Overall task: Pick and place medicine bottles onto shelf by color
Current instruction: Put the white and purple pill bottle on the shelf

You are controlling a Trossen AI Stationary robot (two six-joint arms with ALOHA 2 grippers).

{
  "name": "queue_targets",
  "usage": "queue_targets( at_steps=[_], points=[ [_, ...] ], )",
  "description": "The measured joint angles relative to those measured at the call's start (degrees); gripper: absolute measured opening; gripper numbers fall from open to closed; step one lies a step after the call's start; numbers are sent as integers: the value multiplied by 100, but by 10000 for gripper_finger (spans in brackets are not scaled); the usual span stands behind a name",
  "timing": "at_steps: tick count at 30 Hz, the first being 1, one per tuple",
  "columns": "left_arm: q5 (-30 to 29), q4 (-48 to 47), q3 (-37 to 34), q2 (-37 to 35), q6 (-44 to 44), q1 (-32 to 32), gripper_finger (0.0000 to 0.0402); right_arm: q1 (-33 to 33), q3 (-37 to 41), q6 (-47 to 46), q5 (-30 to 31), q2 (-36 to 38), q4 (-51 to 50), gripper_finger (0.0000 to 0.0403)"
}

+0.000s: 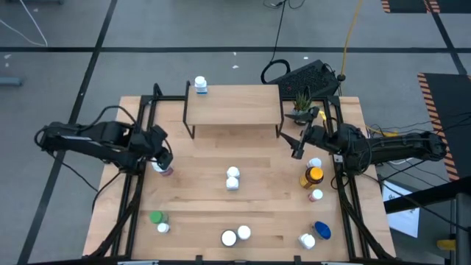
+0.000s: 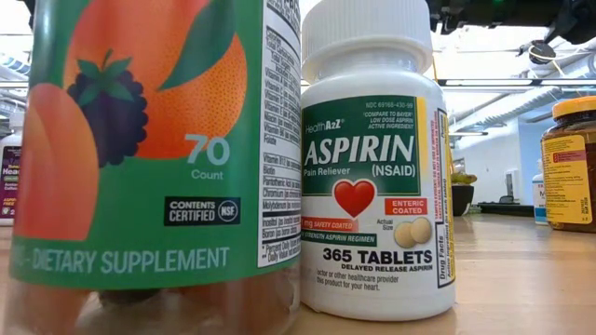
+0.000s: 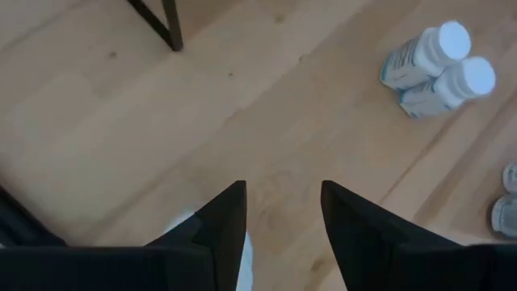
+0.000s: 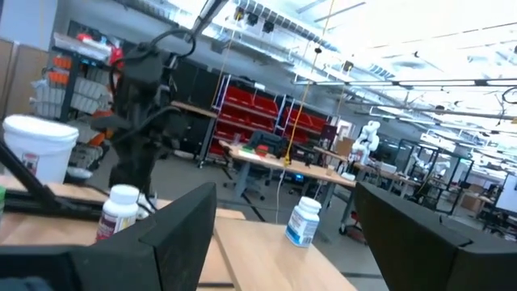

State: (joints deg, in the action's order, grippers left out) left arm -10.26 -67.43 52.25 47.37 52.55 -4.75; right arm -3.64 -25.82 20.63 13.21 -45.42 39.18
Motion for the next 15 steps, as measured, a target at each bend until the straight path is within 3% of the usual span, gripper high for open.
queue_targets(
  at_steps=[7, 11, 15],
  points=[
    [-1026, 39, -2, 208, -405, 13, 161, 0, 0, 58, -2, -218, 306, 299],
    [-1279, 48, -2, 440, -641, 102, 161, 0, 0, 66, -3, -391, 575, 300],
    [-2062, 422, -4, 638, -687, 275, 161, 0, 0, 77, -47, -512, 740, 300]
  ],
)
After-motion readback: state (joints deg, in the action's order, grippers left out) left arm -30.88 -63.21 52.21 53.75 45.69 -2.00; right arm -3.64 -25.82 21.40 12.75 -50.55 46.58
